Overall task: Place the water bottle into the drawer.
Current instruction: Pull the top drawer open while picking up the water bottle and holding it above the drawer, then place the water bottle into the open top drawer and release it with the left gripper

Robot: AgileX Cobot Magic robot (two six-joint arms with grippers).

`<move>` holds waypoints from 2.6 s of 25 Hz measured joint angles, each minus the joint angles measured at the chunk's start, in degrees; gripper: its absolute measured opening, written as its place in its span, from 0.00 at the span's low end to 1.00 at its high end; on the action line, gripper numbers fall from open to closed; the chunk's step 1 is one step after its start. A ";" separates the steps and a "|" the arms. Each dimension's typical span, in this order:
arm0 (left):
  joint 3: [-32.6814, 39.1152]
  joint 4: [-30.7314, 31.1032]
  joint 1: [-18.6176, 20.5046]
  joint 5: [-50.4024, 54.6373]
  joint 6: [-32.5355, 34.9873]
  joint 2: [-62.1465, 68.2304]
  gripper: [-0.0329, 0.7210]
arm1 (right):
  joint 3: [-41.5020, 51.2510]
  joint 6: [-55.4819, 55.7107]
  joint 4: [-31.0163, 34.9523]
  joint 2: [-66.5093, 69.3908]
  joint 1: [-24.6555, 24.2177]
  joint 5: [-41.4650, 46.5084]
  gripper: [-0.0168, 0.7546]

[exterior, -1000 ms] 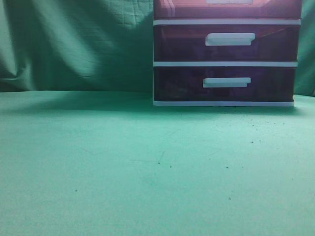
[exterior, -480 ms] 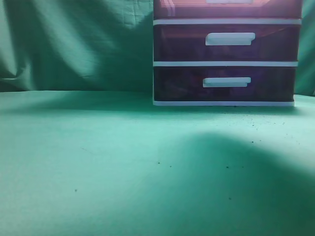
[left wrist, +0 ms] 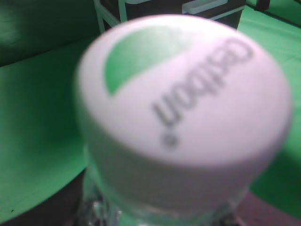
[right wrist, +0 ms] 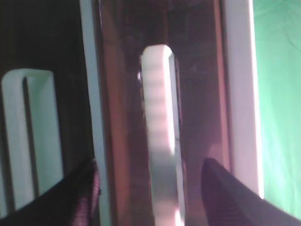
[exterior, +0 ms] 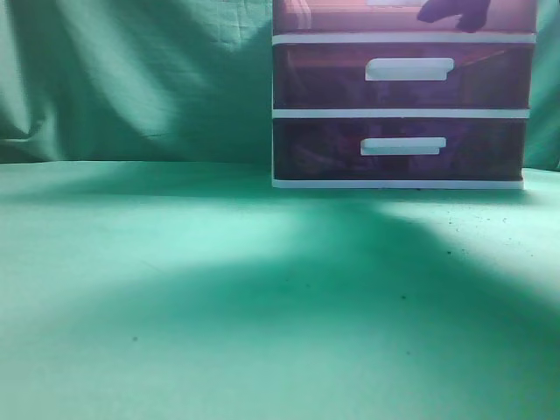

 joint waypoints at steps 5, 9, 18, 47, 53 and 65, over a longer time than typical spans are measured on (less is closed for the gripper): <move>0.00 0.12 0.00 0.00 0.00 0.00 0.45 | -2.46 -0.35 -3.82 3.29 0.00 -1.75 0.36; 0.00 0.12 0.00 0.00 0.00 0.00 0.45 | -2.88 -0.35 -5.00 3.29 0.00 -2.82 0.11; 0.00 0.12 0.00 0.00 0.00 0.00 0.45 | 3.15 -0.14 -6.64 -2.31 1.55 -1.57 0.12; -7.50 0.12 0.00 4.89 0.00 2.97 0.45 | 28.01 5.99 -9.54 -23.41 5.91 0.75 0.12; -24.48 0.00 0.00 15.75 3.50 14.89 0.45 | 28.01 5.88 -9.58 -23.41 5.91 0.87 0.12; -58.82 12.59 -10.57 26.04 21.43 42.76 0.45 | 28.01 5.87 -9.58 -23.41 5.91 1.06 0.12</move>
